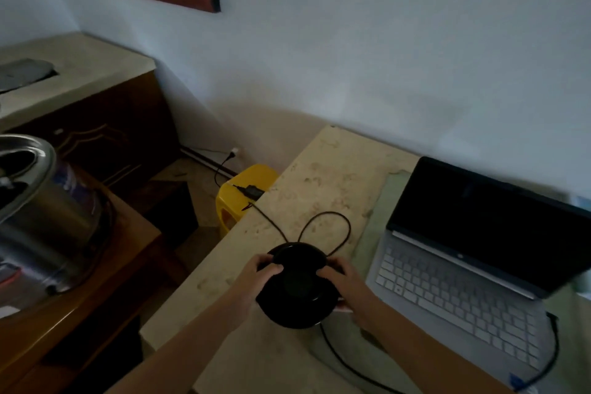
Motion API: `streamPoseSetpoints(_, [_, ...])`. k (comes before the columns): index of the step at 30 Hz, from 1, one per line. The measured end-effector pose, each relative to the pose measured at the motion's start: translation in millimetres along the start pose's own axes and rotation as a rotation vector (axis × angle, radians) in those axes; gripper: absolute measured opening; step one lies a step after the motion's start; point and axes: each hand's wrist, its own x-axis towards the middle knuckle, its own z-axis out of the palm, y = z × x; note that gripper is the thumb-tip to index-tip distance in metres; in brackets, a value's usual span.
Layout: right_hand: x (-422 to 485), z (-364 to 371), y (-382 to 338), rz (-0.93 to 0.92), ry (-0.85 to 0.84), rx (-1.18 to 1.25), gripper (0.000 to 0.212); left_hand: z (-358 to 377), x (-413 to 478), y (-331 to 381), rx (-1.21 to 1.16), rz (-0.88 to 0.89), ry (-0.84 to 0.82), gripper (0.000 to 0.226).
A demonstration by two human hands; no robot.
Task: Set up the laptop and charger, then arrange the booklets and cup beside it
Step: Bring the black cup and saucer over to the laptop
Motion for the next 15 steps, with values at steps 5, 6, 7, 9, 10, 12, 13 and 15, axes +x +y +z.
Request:
streamPoseSetpoints(5, [53,-1,-21,-0.064,0.145,0.062,0.029,7,57,39,0.027,-0.057,-0.008,0.016])
streamPoseSetpoints(6, [63,-2,-26,-0.076,0.16,0.077,0.031,8,69,47,0.036,-0.065,-0.023,0.016])
streamPoseSetpoints(7, [74,-3,-32,-0.075,0.175,0.087,0.033,7,83,55,0.047,-0.078,-0.044,0.016])
streamPoseSetpoints(9, [95,-4,-47,-0.063,0.225,0.085,0.03,7,110,71,0.056,-0.1,-0.071,0.017])
streamPoseSetpoints(10, [107,-5,-53,-0.062,0.258,0.082,0.029,7,124,81,0.062,-0.108,-0.086,0.018])
streamPoseSetpoints(12, [130,-5,-69,-0.044,0.331,0.105,0.034,8,153,102,0.114,-0.119,-0.107,0.026])
streamPoseSetpoints(13, [141,-5,-77,-0.035,0.364,0.131,0.038,8,166,113,0.143,-0.13,-0.116,0.031])
streamPoseSetpoints(15, [163,-7,-92,-0.035,0.414,0.18,0.038,12,193,133,0.175,-0.136,-0.159,0.037])
